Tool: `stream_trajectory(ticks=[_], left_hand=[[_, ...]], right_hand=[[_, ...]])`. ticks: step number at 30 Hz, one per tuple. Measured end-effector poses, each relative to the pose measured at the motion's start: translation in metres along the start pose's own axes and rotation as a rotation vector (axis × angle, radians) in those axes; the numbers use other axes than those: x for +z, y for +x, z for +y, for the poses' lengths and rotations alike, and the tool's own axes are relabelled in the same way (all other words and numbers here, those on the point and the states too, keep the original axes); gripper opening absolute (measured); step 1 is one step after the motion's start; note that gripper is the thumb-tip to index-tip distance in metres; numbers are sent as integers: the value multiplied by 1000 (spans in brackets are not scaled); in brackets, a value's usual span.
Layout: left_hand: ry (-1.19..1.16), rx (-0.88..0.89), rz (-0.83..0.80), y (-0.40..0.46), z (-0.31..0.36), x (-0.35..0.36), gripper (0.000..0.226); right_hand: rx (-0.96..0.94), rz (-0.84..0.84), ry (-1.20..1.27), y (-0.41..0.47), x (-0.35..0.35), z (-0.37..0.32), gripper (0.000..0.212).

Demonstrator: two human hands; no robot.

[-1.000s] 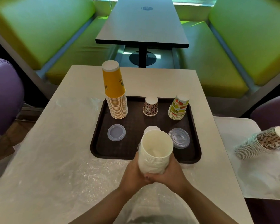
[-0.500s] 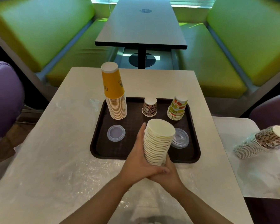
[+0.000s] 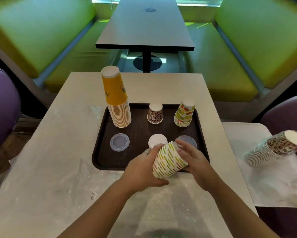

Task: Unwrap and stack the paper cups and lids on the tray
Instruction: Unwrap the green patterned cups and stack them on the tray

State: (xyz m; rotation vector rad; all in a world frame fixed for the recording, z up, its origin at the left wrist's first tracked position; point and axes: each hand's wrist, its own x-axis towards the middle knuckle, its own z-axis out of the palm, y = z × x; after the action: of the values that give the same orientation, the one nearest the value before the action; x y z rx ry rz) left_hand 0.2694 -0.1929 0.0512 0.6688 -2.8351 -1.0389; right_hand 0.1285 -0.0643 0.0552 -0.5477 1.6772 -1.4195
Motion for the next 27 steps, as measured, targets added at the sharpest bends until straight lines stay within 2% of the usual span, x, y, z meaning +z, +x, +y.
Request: stream_trajectory(ticks=[4, 8, 10, 15, 20, 27], left_hand=[[-16, -26, 87, 3, 7, 9, 98], [-44, -44, 176, 5, 13, 19, 90], [-47, -41, 202, 8, 18, 22, 89], [33, -19, 240, 13, 24, 27, 88], [54, -28, 259, 15, 23, 27, 86], [37, -47, 275, 18, 25, 22, 83]], right_hand=[[-28, 22, -16, 1, 8, 8, 38], [-33, -27, -54, 0, 9, 10, 57], [-40, -26, -91, 1, 9, 12, 59], [-36, -47, -41, 0, 9, 14, 43], [-57, -46, -70, 2, 10, 10, 39], [-87, -21, -146, 8, 8, 2, 49]])
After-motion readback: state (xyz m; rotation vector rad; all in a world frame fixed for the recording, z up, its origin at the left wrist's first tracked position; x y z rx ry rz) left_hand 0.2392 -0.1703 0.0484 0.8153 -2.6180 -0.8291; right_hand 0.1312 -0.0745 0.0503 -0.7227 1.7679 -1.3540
